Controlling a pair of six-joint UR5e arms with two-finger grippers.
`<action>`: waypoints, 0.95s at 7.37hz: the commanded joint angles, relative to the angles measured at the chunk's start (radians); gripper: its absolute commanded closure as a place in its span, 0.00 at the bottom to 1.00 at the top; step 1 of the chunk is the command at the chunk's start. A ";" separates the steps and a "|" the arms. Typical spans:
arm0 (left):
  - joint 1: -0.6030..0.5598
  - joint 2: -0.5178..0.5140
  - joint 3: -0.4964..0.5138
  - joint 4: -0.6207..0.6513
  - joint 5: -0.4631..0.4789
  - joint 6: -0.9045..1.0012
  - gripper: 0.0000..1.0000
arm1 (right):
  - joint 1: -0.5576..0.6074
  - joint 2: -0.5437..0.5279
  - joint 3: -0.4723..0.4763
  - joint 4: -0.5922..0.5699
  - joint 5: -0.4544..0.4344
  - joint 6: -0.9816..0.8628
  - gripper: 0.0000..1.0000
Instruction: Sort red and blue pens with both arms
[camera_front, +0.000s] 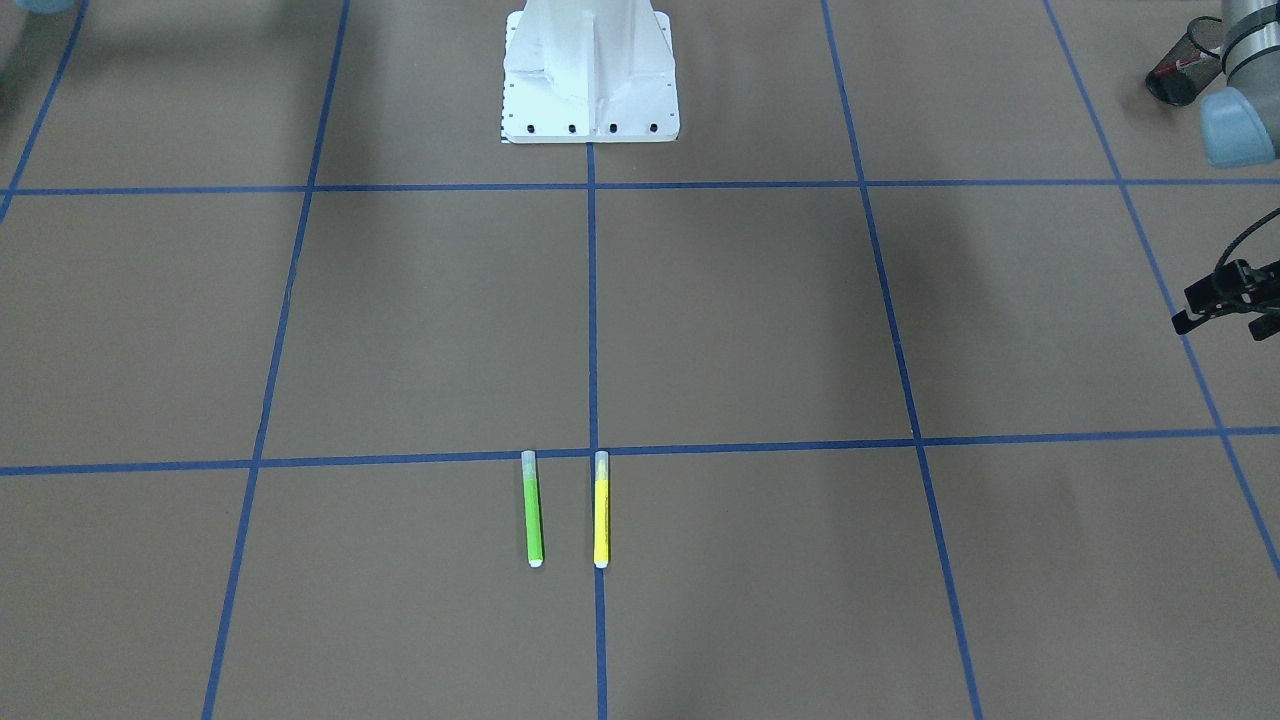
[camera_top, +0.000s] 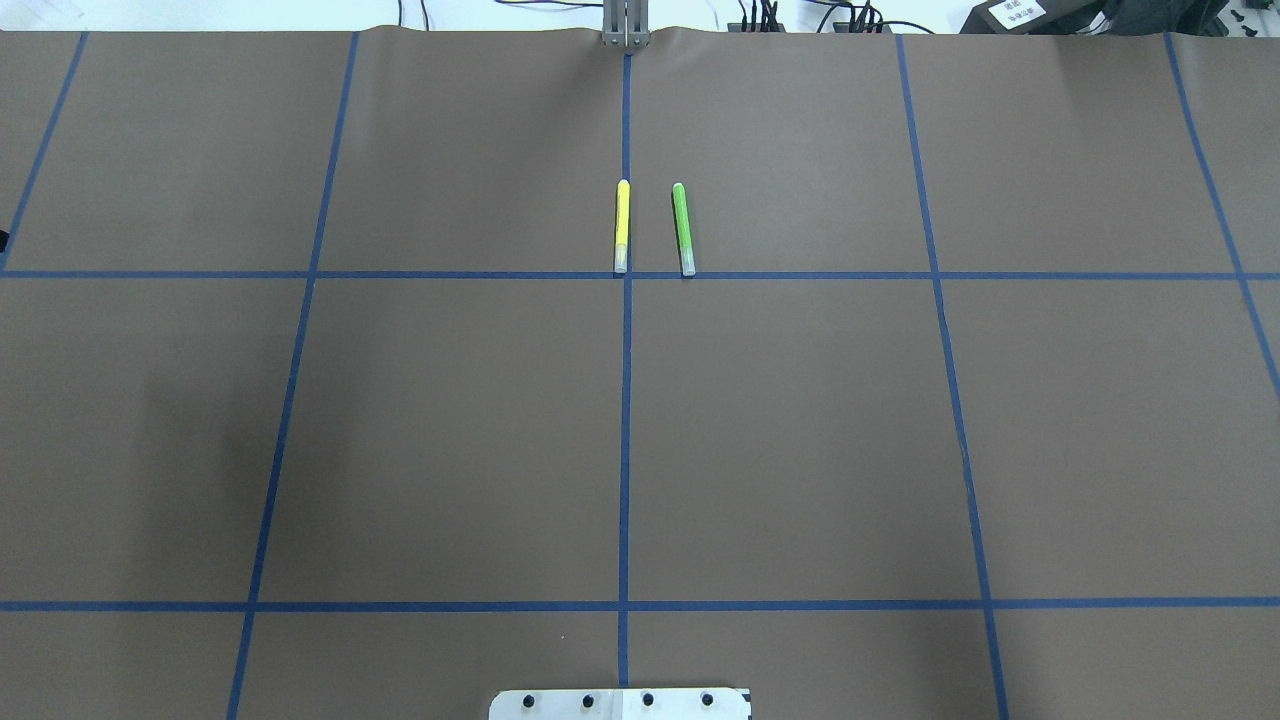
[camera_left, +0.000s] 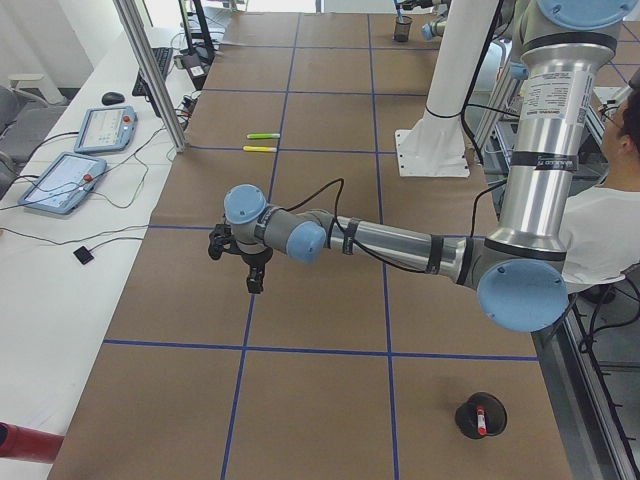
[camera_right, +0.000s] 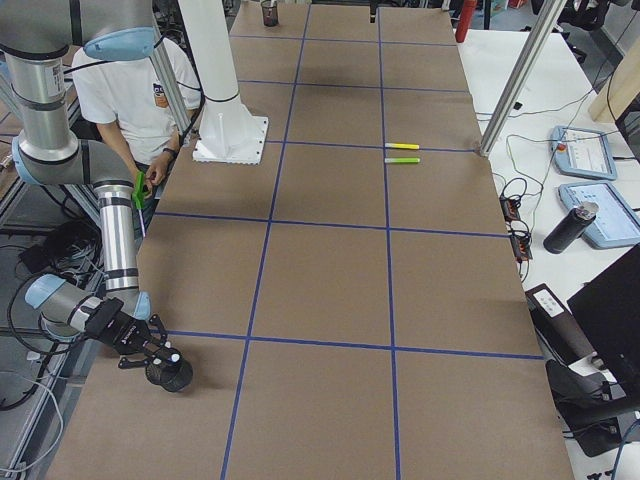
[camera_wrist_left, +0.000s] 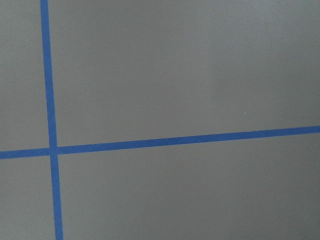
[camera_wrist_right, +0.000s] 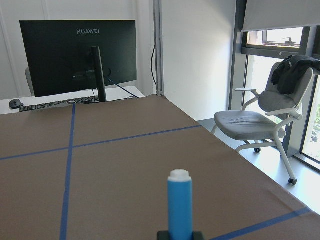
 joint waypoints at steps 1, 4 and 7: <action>0.000 0.000 0.000 0.002 0.000 -0.001 0.01 | 0.001 -0.001 -0.028 0.001 -0.013 -0.040 1.00; 0.000 -0.003 -0.002 0.009 0.000 -0.001 0.01 | 0.007 -0.002 -0.037 0.002 -0.013 -0.038 0.18; 0.000 -0.004 -0.002 0.011 -0.003 -0.001 0.01 | 0.035 0.005 -0.030 -0.006 -0.005 -0.024 0.00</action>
